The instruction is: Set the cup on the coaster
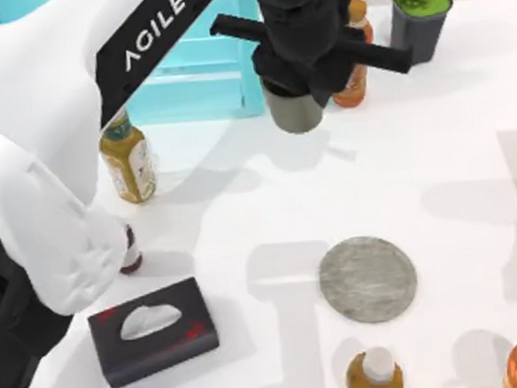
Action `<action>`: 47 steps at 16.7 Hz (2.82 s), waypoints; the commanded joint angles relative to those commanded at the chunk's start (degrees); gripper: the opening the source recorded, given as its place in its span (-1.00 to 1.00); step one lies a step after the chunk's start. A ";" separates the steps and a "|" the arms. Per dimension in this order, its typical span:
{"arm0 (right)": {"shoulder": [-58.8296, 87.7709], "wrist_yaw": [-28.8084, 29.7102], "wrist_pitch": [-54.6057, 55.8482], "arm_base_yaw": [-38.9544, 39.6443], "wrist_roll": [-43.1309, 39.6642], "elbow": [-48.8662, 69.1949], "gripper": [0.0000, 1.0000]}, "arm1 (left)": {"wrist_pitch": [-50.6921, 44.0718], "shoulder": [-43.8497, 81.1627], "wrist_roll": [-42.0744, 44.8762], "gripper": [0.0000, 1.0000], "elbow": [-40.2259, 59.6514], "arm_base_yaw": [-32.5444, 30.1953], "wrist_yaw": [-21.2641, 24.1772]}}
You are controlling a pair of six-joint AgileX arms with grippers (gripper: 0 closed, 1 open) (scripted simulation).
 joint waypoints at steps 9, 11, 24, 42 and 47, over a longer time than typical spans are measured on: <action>0.00 0.00 0.00 0.00 0.00 0.00 1.00 | -7.06 15.83 -39.52 -1.00 13.71 -12.31 -1.34; 0.00 0.00 0.00 0.00 0.00 0.00 1.00 | -7.56 17.40 -42.07 -1.00 14.67 -13.29 -1.53; 0.00 0.00 0.00 0.00 0.00 0.00 1.00 | 2.03 13.45 -42.22 -1.00 1.19 -13.06 -1.78; 0.00 0.00 0.00 0.00 0.00 0.00 1.00 | 16.78 7.36 -42.18 -0.10 -20.15 -12.93 -1.71; 0.00 0.00 0.00 0.00 0.00 0.00 1.00 | 16.78 7.36 -42.18 0.66 -20.15 -12.93 -1.71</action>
